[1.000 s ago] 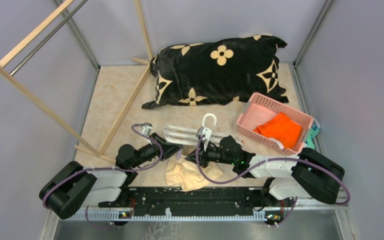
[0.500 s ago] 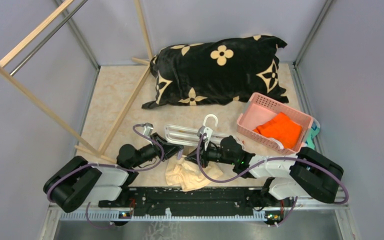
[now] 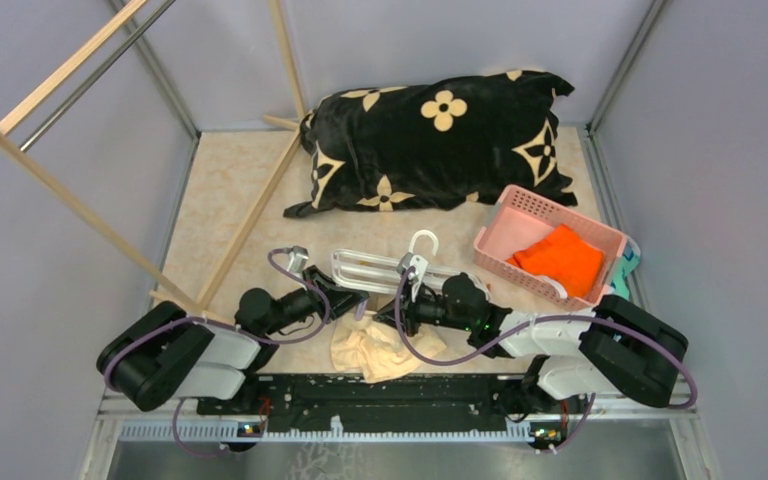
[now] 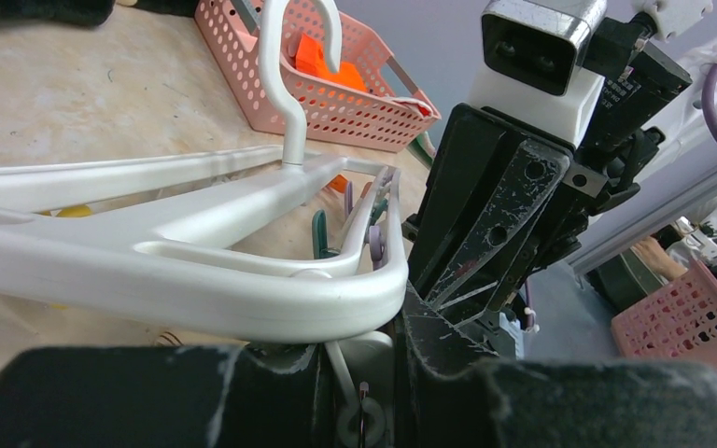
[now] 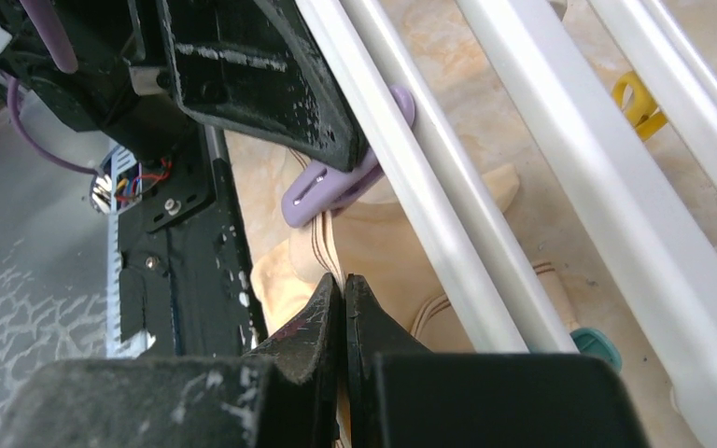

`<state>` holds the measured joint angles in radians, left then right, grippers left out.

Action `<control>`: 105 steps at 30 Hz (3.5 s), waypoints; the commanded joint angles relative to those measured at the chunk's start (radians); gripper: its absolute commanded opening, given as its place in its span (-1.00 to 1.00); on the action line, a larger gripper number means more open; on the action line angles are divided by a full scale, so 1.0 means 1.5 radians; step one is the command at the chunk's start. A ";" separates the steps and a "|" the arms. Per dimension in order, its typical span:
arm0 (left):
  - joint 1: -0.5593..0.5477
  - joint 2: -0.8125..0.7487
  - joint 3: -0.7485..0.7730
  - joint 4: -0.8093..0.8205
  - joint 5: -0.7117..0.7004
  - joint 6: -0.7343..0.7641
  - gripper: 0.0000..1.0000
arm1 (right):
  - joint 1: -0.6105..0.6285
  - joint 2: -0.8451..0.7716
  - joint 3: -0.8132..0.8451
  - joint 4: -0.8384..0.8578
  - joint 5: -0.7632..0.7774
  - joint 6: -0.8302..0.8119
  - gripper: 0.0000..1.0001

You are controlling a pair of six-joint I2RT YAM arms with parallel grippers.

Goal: Clip the underwear to the hanger
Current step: Clamp the underwear onto the hanger, then adjust the underwear at the center of the board.

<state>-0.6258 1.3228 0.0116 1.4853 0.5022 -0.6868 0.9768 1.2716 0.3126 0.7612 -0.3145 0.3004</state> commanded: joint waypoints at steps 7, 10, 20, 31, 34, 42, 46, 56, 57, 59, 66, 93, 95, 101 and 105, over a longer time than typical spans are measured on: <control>0.001 0.043 -0.020 0.140 0.034 -0.019 -1.00 | -0.003 -0.029 -0.017 0.033 -0.004 0.008 -1.00; 0.001 0.058 -0.020 0.164 0.040 -0.025 -1.00 | -0.004 -0.029 -0.018 0.033 -0.004 0.009 -1.00; 0.001 0.083 -0.019 0.203 0.051 -0.036 -0.33 | -0.004 -0.029 -0.015 0.025 -0.003 0.006 -1.00; 0.001 0.055 -0.023 0.189 0.042 -0.032 0.36 | -0.004 -0.028 -0.009 -0.009 -0.010 -0.003 -1.00; 0.002 0.044 -0.024 0.177 0.032 -0.028 0.95 | -0.004 -0.027 -0.009 -0.022 -0.020 -0.005 -1.00; 0.007 -0.052 -0.019 -0.009 0.001 0.023 0.99 | -0.003 -0.044 -0.007 -0.077 -0.020 0.001 -1.00; 0.007 -0.189 -0.006 -0.267 -0.075 0.075 0.99 | -0.003 -0.058 0.000 -0.129 -0.005 -0.001 -1.00; 0.006 -0.340 0.014 -0.601 -0.182 0.118 0.99 | -0.004 -0.057 0.027 -0.189 0.002 -0.010 -1.00; 0.006 -0.338 0.014 -0.602 -0.172 0.117 0.99 | -0.004 -0.056 0.032 -0.192 0.002 -0.010 -1.00; 0.006 -0.327 0.017 -0.603 -0.146 0.116 0.99 | -0.004 -0.047 0.044 -0.203 0.002 -0.012 -0.99; 0.006 -0.313 0.050 -0.658 -0.136 0.080 0.99 | -0.004 -0.040 0.084 -0.275 0.008 -0.026 -0.59; -0.004 -0.348 0.349 -1.086 -0.373 0.115 0.99 | -0.003 -0.268 0.287 -0.860 0.450 0.170 0.22; -0.005 -0.349 0.348 -1.077 -0.365 0.114 0.99 | -0.004 -0.236 0.287 -0.844 0.468 0.178 0.23; -0.004 -0.362 0.352 -1.084 -0.362 0.115 0.99 | -0.004 -0.116 0.308 -0.747 0.496 0.154 0.25; -0.004 -0.370 0.354 -1.093 -0.360 0.122 0.99 | -0.007 -0.053 0.313 -0.696 0.520 0.151 0.24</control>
<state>-0.6270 0.7868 0.5102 -0.1364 -0.0528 -0.5255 0.9718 1.1309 0.7216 -0.4095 0.3908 0.5278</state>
